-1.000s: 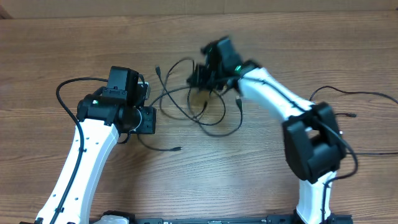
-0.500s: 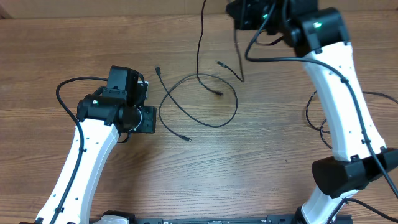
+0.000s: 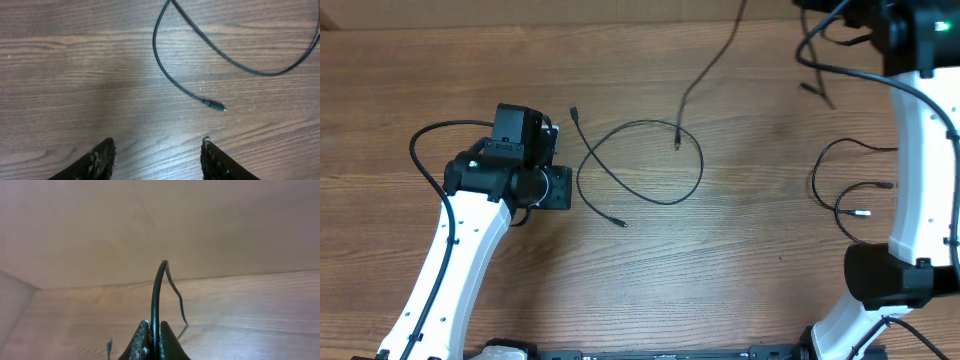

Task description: Untangle cables

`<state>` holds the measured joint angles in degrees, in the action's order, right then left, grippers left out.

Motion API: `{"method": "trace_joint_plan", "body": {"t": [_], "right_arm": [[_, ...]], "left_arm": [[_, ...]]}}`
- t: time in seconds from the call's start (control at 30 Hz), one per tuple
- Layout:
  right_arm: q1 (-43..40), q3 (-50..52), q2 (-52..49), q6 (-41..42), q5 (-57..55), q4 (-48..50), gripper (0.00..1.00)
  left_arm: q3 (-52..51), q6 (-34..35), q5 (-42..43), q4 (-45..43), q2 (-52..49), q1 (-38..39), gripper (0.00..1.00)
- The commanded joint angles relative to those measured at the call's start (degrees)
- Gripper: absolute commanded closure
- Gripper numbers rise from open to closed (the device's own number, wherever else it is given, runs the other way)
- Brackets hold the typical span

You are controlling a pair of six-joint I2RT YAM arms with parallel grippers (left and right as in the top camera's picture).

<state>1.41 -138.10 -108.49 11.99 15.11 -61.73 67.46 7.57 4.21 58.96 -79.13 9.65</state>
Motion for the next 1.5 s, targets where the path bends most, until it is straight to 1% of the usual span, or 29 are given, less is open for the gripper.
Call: {"method": "trace_joint_plan", "body": {"t": [0.0,0.03,0.1,0.27,0.4,0.5,0.63,0.7,0.77,0.83,0.93,0.97,1.1,1.17,1.23,1.27,1.33,1.37,1.4,1.47], "right_arm": [[-2.49,-4.46,1.77,-0.5,-0.74,-1.99,0.96],[-3.02,-4.7,1.77,-0.5,-1.2,-2.89,0.96],[-4.39,-4.85,1.77,-0.5,-5.92,-6.25,0.96],[-6.8,-3.28,1.75,0.68,-25.83,-17.77,0.96],[-7.61,-2.49,1.75,8.07,-39.54,-22.47,0.96],[-7.61,-2.49,1.75,9.46,-45.83,-23.34,0.96],[-7.61,-2.49,1.75,16.44,-57.46,-25.4,0.96],[-7.61,-2.49,1.75,16.72,-58.36,-23.98,0.96],[-7.58,-2.49,1.75,15.87,-52.06,-23.28,0.96],[-7.58,-2.47,1.73,13.09,-48.7,-25.24,0.96],[-7.98,-2.16,1.29,16.72,-53.99,-26.73,0.96],[-8.28,-2.1,1.07,16.92,-53.44,-26.25,0.96],[-8.37,-2.1,0.33,15.39,-44.68,-30.47,0.95],[-8.35,-2.1,-0.11,15.02,-39.26,-33.05,0.81],[-8.31,-2.1,-0.31,12.76,-31.98,-34.45,0.51],[-8.17,-2.1,-0.37,10.64,-28.55,-34.6,0.4],[-8.04,-2.1,-0.37,4.92,-21.49,-34.56,0.27],[-8.04,-2.1,-0.37,3.61,-19.78,-34.6,0.25],[-8.04,-2.1,-0.37,1.31,-16.15,-34.84,0.18],[-8.0,-2.1,-0.37,-1.14,-10.54,-35.3,0.14]], "left_arm": [[0.9,0.83,-0.33,-0.94,-0.04,-0.31,0.45],[0.9,0.85,-0.33,-0.94,-0.04,-0.31,0.45],[0.9,0.83,-0.33,-0.94,-0.04,-0.31,0.45],[0.9,0.83,-0.35,-0.92,-0.04,-0.31,0.45],[0.9,0.83,-0.33,-0.92,-0.04,-0.31,0.45],[0.9,0.83,-0.33,-0.9,-0.04,-0.31,0.45],[0.9,0.83,-0.15,-0.66,-0.04,-0.31,0.45],[0.9,0.83,-0.17,-0.7,-0.04,-0.31,0.45],[0.9,0.83,-0.17,-0.76,-0.04,-0.31,0.45],[0.9,0.83,-0.17,-0.72,-0.04,-0.31,0.45],[0.9,0.85,-0.15,-0.66,-0.04,-0.31,0.45],[0.9,0.85,-0.15,-0.55,-0.04,-0.28,0.45],[0.9,0.83,-0.17,-0.52,-0.04,-0.31,0.45],[0.9,0.83,-0.17,-0.57,-0.04,-0.28,0.45],[0.9,0.83,-0.17,-0.57,-0.04,-0.31,0.44],[0.9,0.83,-0.2,-0.57,-0.04,-0.31,0.44],[0.9,0.81,-0.2,-0.59,-0.04,-0.31,0.44],[0.9,0.81,-0.31,-0.57,-0.04,-0.31,0.44],[0.9,1.09,-1.53,-0.5,-0.04,-0.31,0.45],[0.9,3.85,-4.81,-0.5,-0.04,-0.33,0.43]]}}
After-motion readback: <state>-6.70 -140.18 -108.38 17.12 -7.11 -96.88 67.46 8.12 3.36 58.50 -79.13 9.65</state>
